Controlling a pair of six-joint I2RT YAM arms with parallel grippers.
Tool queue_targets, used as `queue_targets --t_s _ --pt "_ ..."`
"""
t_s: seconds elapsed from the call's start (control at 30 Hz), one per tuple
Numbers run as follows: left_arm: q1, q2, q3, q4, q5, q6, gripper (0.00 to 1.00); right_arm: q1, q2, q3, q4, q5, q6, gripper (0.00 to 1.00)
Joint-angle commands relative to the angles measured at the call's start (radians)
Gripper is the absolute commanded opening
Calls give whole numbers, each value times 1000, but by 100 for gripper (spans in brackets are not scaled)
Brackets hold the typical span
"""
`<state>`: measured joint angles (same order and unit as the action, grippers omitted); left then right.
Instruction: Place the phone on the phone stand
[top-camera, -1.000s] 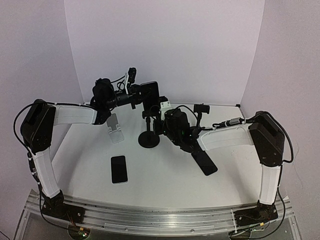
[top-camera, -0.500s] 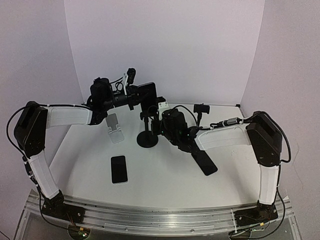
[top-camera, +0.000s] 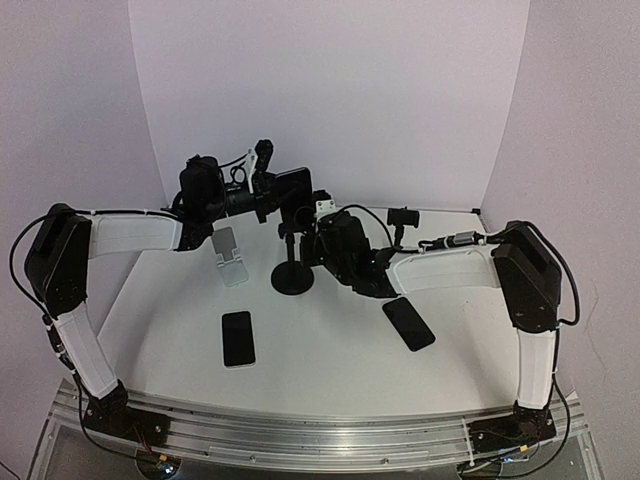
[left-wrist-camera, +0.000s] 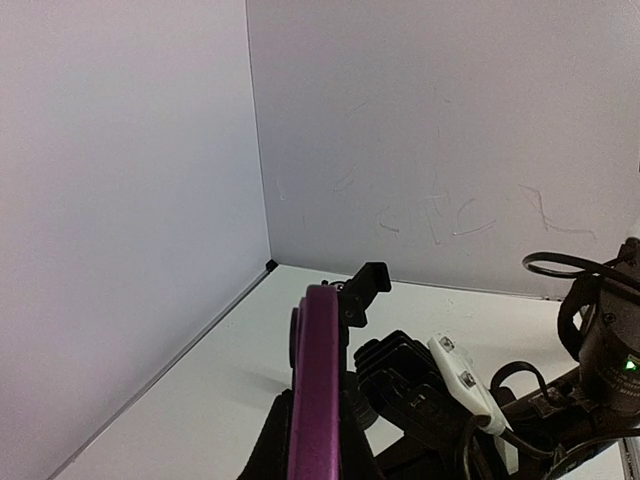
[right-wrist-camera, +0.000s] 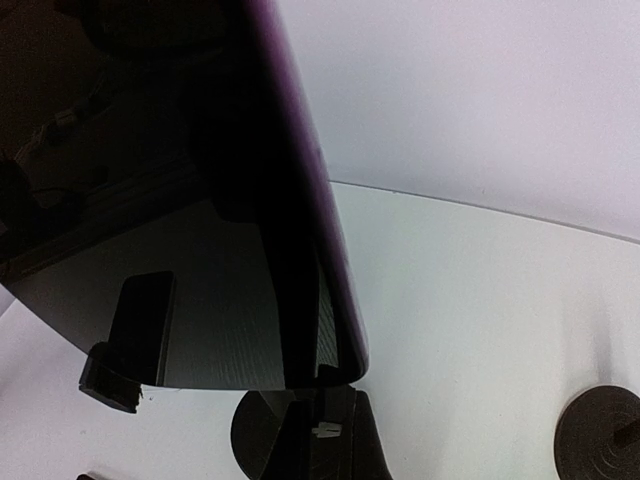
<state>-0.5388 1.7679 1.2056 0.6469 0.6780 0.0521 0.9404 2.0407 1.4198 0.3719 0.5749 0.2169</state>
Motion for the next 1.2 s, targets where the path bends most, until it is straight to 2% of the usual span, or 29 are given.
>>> queue_targets --t_s 0.0,0.13,0.37,0.73,0.97,1.17 --pt "53 42 -23 -399 -71 109 0 -36 -26 48 -13 57 7 0" --pt "61 46 33 -527 -102 97 0 -48 -32 42 -17 37 9 0" --pt "50 23 46 -639 -157 108 0 -71 -36 37 -22 -10 21 0" --pt "42 17 97 -753 -249 206 0 -81 -29 60 -33 -58 16 0" --pt "39 -4 89 -736 -190 209 0 -80 -9 88 -34 -160 -15 0" --pt "40 20 161 -828 -225 273 0 -82 -12 90 -93 -87 -28 0"
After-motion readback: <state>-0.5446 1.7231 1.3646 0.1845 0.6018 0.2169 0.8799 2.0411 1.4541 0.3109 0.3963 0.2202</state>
